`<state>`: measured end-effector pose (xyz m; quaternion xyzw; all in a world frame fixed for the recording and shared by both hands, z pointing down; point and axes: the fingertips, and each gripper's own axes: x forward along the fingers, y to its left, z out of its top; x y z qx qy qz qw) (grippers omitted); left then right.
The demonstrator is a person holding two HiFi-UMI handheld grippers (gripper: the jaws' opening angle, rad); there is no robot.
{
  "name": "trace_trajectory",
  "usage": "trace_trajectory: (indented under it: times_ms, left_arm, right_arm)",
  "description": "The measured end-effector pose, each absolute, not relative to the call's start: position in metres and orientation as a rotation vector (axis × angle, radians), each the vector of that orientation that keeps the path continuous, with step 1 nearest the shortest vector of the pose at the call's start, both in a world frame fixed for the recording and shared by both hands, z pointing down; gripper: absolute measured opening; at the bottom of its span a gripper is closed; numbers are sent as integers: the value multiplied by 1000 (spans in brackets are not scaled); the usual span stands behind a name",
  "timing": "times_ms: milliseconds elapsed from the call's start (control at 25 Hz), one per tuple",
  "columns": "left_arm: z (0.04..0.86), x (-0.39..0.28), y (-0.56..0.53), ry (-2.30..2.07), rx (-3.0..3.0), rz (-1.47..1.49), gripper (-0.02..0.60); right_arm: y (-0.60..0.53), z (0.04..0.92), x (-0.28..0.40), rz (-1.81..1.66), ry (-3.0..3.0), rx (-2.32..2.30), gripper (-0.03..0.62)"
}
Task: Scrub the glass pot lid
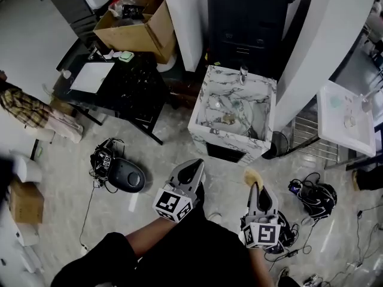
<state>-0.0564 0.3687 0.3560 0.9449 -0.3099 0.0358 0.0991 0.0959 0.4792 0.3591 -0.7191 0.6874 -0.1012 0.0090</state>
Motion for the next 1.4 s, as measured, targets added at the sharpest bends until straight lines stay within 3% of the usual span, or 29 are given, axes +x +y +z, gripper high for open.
trace_trajectory:
  times_ms: [720,1160,1400]
  left_arm:
    - [372,-20,162,-675,2822,151,18]
    - [381,-33,104,-674,2778,139,18]
    - [389,-34,91,-761,2752,146,18]
  right_arm:
    - [259,347,113,-391,2113,-2334,64]
    - [196,365,112,-466,2155,-2376,64]
    - [167,383,108,-621,2290,-2163,64]
